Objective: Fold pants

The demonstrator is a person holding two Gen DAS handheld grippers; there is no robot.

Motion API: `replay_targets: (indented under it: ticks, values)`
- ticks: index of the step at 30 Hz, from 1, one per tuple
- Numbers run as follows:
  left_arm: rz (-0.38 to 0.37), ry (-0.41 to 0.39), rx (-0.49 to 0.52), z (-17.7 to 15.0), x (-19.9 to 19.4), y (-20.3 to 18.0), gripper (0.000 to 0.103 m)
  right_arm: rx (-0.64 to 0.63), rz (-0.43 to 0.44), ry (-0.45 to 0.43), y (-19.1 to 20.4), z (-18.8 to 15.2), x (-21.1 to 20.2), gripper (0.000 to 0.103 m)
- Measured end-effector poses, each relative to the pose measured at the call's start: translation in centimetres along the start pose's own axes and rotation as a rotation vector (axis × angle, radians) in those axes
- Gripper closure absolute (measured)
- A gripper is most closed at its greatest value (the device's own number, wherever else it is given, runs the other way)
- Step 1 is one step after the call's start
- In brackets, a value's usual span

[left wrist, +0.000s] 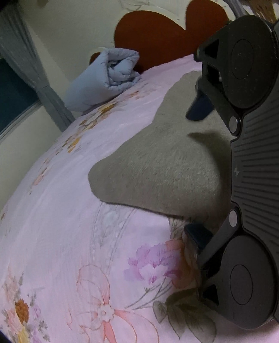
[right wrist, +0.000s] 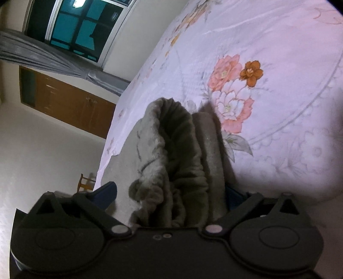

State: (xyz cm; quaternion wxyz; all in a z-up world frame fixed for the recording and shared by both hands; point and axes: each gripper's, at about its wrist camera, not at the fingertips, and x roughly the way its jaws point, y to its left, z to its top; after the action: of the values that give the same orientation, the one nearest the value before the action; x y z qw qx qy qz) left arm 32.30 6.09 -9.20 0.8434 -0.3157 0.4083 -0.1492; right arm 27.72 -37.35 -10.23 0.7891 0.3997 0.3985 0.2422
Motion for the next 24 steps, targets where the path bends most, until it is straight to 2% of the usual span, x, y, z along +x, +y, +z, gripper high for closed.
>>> replay_targets:
  ticks: [1, 3, 5, 6, 8, 10, 12, 16, 19, 24]
  values:
    - [0.021, 0.009, 0.0, 0.0, 0.1, 0.0, 0.036, -0.005, -0.017, 0.004, 0.2, 0.2, 0.3, 0.023]
    - [0.036, 0.003, 0.024, -0.2, 0.4, -0.3, 0.039, -0.006, -0.043, 0.021, 0.3, 0.3, 0.5, 0.03]
    - [0.053, 0.001, 0.056, -0.4, 0.6, -0.9, 0.049, -0.009, -0.054, 0.033, 0.4, 0.3, 0.5, 0.042]
    - [0.055, -0.002, 0.066, -0.4, 0.7, -1.1, 0.054, -0.025, -0.06, 0.042, 0.6, 0.3, 0.6, 0.051]
    - [0.043, -0.016, 0.069, -0.4, 0.3, -1.0, 0.061, -0.054, -0.071, 0.028, 1.3, 0.3, 0.5, 0.059]
    - [0.02, -0.042, 0.065, -0.3, -0.6, -0.9, 0.074, -0.1, -0.067, 0.008, 2.2, 0.0, -0.2, 0.062]
    - [-0.019, -0.066, 0.053, 0.0, -1.6, -0.8, 0.079, -0.134, -0.045, -0.011, 3.3, -0.2, -0.9, 0.064]
    - [-0.074, -0.104, 0.077, 1.4, -3.4, -1.7, 0.079, -0.212, 0.002, -0.025, 6.0, 0.8, -1.5, 0.064]
    - [-0.083, -0.149, 0.083, 3.7, -4.4, -1.7, 0.08, -0.255, 0.035, -0.028, 8.2, 2.5, -0.4, 0.065]
    - [-0.037, -0.206, 0.078, 9.1, -5.6, 0.4, 0.08, -0.263, 0.099, -0.006, 10.6, 6.5, 5.1, 0.065]
